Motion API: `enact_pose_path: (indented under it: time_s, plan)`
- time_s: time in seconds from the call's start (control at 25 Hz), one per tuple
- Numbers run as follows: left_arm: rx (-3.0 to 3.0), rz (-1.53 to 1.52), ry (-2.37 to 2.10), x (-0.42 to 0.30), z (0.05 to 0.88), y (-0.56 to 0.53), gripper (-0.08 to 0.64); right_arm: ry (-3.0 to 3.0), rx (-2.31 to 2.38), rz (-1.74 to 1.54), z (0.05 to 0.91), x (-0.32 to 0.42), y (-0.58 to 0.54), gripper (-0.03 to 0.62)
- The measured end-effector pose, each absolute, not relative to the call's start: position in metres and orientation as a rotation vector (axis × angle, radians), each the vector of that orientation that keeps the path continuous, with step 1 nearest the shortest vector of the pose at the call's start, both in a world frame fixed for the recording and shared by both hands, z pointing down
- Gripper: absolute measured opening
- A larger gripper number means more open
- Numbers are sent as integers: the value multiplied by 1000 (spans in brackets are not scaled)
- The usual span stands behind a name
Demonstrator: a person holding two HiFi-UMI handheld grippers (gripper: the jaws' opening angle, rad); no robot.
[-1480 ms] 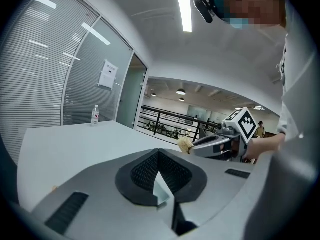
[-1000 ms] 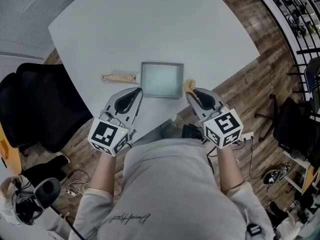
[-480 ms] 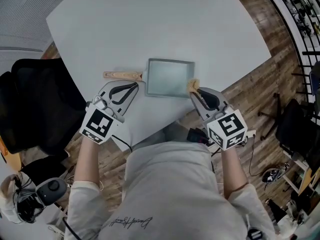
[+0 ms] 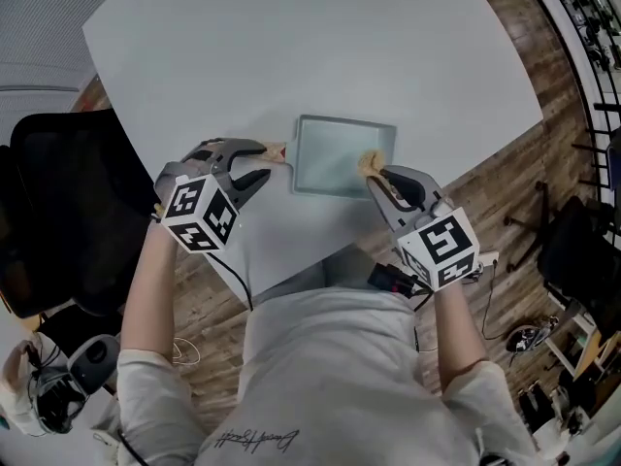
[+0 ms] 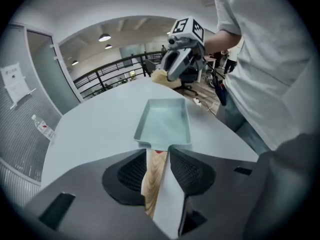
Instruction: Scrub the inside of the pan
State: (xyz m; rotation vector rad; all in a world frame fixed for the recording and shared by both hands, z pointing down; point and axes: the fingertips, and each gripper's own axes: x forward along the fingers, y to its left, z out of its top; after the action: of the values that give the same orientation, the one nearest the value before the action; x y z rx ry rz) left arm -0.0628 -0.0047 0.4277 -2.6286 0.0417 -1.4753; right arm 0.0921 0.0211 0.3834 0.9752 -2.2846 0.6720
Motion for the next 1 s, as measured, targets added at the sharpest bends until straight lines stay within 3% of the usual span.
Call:
enact_pose_path:
  time_s: [0.36, 1.0]
  plan:
    - [-2462, -1649, -173, -77, 479, -11, 189, -2220, 873, 585, 408, 65, -2, 64]
    - [-2408, -1682, -254, -74, 488, -10, 156, -2017, 598, 292, 472, 29, -29, 64]
